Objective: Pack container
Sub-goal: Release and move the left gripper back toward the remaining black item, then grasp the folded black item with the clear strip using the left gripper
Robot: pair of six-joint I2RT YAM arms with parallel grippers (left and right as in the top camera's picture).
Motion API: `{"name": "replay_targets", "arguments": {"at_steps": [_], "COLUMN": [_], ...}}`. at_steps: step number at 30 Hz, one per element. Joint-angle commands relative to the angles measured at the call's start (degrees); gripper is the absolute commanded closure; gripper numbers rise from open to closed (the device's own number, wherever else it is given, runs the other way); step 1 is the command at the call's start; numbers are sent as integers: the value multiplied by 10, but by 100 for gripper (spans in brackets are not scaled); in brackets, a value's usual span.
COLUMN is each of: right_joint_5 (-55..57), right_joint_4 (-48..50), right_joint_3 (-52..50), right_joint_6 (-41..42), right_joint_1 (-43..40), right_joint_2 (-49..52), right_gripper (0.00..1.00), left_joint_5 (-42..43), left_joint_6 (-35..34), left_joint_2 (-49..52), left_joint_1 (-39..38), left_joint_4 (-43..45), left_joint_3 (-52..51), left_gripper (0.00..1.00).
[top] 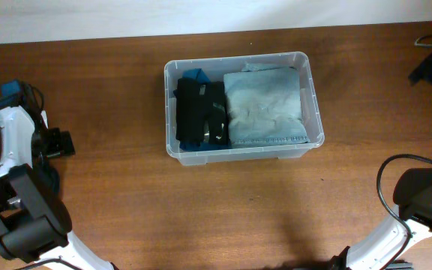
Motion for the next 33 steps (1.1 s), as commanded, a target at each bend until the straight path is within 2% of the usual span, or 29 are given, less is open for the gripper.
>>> {"name": "replay_targets", "arguments": {"at_steps": [1, 7, 19, 21, 22, 23, 26, 27, 29, 30, 33], "right_joint_5": [1, 1, 1, 1, 1, 1, 1, 1, 1, 1, 1], "right_joint_4": [0, 0, 0, 0, 0, 0, 0, 0, 0, 0, 0], "right_joint_3": [-3, -3, -3, -3, -3, -3, -3, -3, -3, -3, -3], "right_joint_6": [7, 7, 7, 7, 7, 7, 7, 7, 7, 7, 7], "right_joint_1": [0, 0, 0, 0, 0, 0, 0, 0, 0, 0, 0], "right_joint_2": [-5, -5, -5, -5, -5, -5, -5, -5, -5, -5, -5], "right_gripper": [2, 2, 2, 2, 2, 2, 1, 2, 2, 2, 2], "left_joint_5": [-13, -13, -13, -15, -18, -24, -39, -38, -38, -36, -6], "left_joint_6": [-41, -68, -70, -69, -69, -69, -69, -69, -69, -69, -69], "left_joint_2": [0, 0, 0, 0, 0, 0, 0, 0, 0, 0, 0], "left_joint_1": [10, 19, 23, 23, 23, 23, 24, 24, 24, 24, 21], "left_joint_4": [22, 76, 188, 194, 196, 198, 203, 205, 205, 205, 195], "left_joint_3": [-34, -82, -140, -141, -141, -141, -141, -141, -141, -141, -128], "left_gripper": [1, 1, 3, 11, 24, 31, 64, 71, 94, 99, 99]}}
